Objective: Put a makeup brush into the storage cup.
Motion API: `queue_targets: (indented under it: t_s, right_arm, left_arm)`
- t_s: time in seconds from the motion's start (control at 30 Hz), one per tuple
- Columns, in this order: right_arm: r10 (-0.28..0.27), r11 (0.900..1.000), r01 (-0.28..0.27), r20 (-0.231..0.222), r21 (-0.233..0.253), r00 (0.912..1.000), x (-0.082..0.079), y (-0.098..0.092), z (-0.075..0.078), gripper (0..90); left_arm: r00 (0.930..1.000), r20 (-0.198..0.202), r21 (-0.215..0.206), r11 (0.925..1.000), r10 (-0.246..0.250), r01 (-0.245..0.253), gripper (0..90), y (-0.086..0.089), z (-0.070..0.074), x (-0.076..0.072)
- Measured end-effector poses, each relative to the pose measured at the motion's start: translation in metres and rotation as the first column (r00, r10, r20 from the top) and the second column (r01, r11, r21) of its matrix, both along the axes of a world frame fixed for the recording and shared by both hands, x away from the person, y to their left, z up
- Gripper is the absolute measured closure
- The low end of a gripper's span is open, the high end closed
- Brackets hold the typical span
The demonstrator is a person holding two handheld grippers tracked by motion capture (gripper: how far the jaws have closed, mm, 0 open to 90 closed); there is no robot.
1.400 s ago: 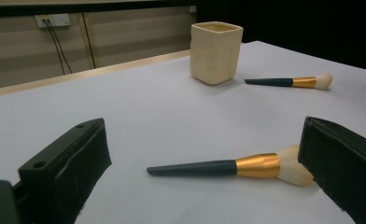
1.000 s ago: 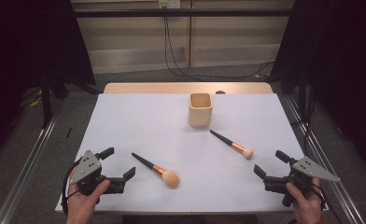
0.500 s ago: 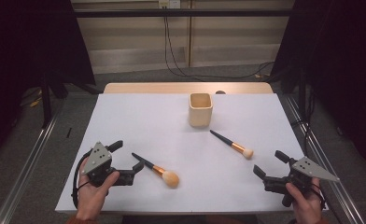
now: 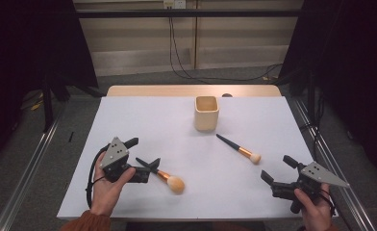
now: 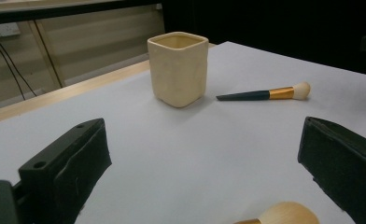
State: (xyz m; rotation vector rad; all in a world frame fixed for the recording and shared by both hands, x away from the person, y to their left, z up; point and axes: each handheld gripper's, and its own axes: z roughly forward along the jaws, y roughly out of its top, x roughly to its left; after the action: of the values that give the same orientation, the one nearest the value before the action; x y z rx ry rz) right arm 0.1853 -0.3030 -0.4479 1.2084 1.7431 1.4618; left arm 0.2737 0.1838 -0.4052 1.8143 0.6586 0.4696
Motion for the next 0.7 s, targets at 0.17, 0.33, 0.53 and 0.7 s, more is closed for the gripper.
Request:
queue_targets:
  t_s: [0.17,0.33,0.53,0.7]
  right_arm:
    - [0.001,1.0,-0.001,-0.001,-0.005,1.0,0.0,0.0,0.0,0.0]
    - [0.003,1.0,-0.003,-0.002,-0.006,1.0,0.0,0.0,0.0,0.0]
    - [0.002,1.0,-0.002,-0.002,-0.007,1.0,0.0,0.0,0.0,0.0]
    - [0.005,1.0,-0.005,-0.001,-0.016,1.0,0.001,0.001,-0.001,0.0]
  left_arm:
    - [0.9999,-0.013,0.01,0.9999,0.007,-0.007,1.9,-0.006,-0.005,0.01]
    - [0.9992,-0.036,-0.001,0.9999,0.015,-0.015,2.0,-0.013,-0.007,0.015]
    - [0.9986,-0.052,0.028,0.9995,-0.015,0.017,2.0,-0.019,-0.009,0.016]
    - [0.9946,-0.078,0.084,0.9937,-0.068,0.075,2.1,-0.029,-0.009,0.02]
